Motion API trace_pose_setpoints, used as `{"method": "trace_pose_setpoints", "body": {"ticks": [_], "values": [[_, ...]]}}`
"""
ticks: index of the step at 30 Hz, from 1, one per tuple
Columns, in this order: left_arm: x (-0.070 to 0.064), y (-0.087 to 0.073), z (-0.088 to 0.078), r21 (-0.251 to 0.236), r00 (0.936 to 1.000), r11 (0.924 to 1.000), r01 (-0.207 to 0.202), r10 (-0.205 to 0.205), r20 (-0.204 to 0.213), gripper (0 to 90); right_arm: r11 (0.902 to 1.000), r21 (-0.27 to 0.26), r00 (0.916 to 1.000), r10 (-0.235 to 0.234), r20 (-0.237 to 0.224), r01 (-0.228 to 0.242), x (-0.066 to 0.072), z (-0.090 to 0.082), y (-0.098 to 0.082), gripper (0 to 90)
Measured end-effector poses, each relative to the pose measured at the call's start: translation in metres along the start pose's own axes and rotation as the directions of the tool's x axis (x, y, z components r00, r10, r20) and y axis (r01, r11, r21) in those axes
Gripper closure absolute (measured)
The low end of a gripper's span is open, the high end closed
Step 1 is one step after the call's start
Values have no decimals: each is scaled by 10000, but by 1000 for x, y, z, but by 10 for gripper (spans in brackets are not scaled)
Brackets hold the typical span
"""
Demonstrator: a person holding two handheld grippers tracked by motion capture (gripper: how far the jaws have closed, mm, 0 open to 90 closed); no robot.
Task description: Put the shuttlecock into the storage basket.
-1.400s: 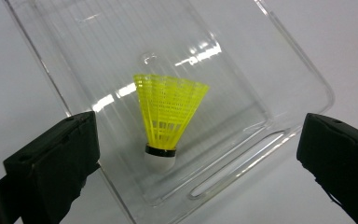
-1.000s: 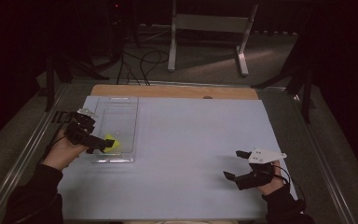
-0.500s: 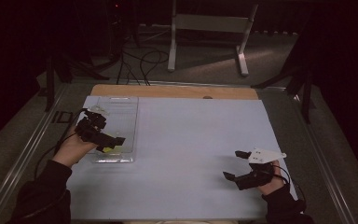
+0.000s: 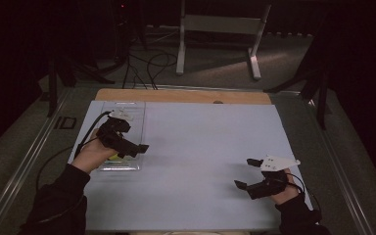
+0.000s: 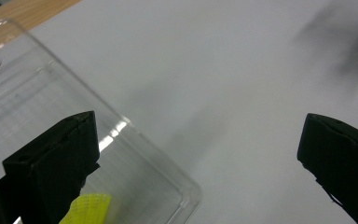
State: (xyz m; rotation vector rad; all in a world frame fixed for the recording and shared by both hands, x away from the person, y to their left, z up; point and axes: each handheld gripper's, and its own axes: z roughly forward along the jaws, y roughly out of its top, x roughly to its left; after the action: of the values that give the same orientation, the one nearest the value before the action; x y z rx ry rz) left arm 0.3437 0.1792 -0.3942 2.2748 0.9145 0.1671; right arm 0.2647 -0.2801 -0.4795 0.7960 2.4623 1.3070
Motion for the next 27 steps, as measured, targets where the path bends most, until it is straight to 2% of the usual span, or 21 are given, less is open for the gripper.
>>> {"method": "trace_pose_setpoints", "body": {"ticks": [1, 2, 7, 13, 15, 17, 21, 22, 27], "values": [[0, 0, 0, 0, 10000, 10000, 0, 0, 0, 0, 10000, 1, 10000, 21, -44, -21, 0, 0, 0, 97], [-4, 3, 2, 57, 9997, 9997, -228, 228, 67, 0, 10000, 34, 10000, 14, -13, -14, 0, 0, 0, 97], [-15, 10, 8, 99, 9979, 9982, -597, 594, 240, 0, 9999, 10, 9999, 102, -72, -102, 0, 0, 0, 95], [-26, 14, 13, -108, 9935, 9947, -1020, 1025, 505, 0, 9999, -31, 9998, 139, -121, -139, 0, -1, -1, 94], [-34, 17, 18, -219, 9887, 9908, -1335, 1347, 657, 0, 9999, -30, 9998, 159, -147, -160, 0, 0, -1, 94], [-39, 18, 21, -243, 9865, 9890, -1461, 1475, 718, 0, 9999, -27, 9998, 120, -130, -120, 0, 0, -1, 95], [-51, 22, 28, -316, 9773, 9831, -1803, 1827, 1073, 0, 10000, -49, 9998, 56, -208, -57, 0, 1, -2, 94], [-51, 22, 28, -316, 9773, 9831, -1803, 1827, 1073, 0, 10000, -52, 9997, 47, -227, -48, 0, 1, -2, 94], [-65, 25, 37, -713, 9639, 9718, -2250, 2327, 1295, 0, 10000, -5, 9997, 65, -220, -66, 1, 1, -2, 94]]}}
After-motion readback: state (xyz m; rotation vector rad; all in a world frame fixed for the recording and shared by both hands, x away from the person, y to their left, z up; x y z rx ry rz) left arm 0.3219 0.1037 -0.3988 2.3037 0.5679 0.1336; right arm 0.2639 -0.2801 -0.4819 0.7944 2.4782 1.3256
